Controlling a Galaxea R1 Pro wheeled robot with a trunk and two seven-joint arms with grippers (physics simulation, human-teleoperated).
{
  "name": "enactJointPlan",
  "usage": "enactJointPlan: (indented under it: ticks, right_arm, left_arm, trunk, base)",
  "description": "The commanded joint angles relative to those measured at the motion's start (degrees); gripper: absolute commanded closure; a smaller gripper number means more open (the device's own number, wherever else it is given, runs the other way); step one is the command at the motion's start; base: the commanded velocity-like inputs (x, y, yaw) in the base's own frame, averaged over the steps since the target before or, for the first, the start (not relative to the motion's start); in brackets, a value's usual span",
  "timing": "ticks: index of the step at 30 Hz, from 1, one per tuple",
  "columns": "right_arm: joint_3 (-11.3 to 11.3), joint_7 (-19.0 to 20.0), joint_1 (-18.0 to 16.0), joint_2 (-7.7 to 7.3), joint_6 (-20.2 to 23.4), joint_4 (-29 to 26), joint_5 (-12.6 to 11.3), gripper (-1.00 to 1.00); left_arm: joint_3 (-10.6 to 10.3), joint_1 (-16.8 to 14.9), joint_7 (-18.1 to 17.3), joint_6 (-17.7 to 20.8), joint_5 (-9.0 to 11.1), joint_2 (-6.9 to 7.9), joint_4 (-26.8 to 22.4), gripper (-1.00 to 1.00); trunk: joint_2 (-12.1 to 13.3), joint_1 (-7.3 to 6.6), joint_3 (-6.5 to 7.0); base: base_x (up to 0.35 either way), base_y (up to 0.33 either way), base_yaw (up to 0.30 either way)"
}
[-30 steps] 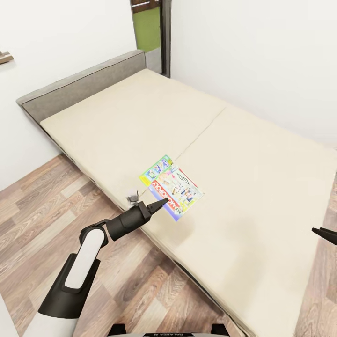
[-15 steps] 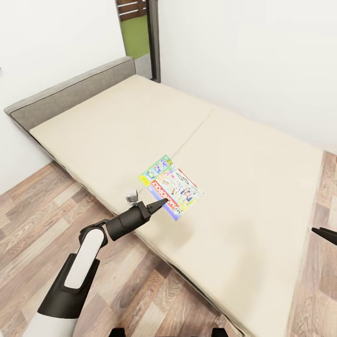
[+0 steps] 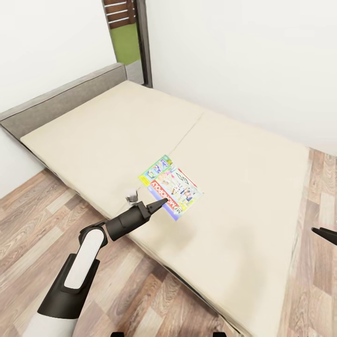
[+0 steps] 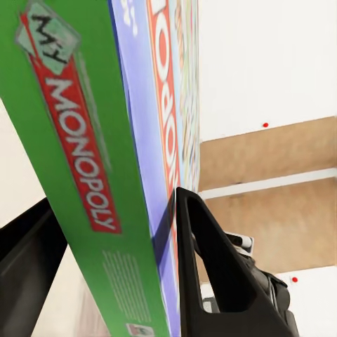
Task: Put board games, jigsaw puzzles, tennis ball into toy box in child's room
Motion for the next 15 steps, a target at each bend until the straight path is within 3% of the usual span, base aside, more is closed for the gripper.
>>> enactJointPlan:
  ticks: [1,15]
  right_arm:
    - [0.0,0.3,0.0,-0.01,0.6,0.0,0.1,-1.0]
    - [0.0,0.3,0.0,-0.01,0.6,-0.2,0.1,-1.0]
  left_arm:
    - [0.1,0.0,-0.1,0.3,0.1,-0.03,0.0,1.0]
    - [0.0,0.0,-0.1,0.1,0.1,-0.02,0.0,1.0]
  trunk:
    - [0.0,0.0,0.06]
    - [0.0,0.0,1.26]
  base:
    - [0.0,0.0,-0.115]
    - [0.0,0.0,-0.115]
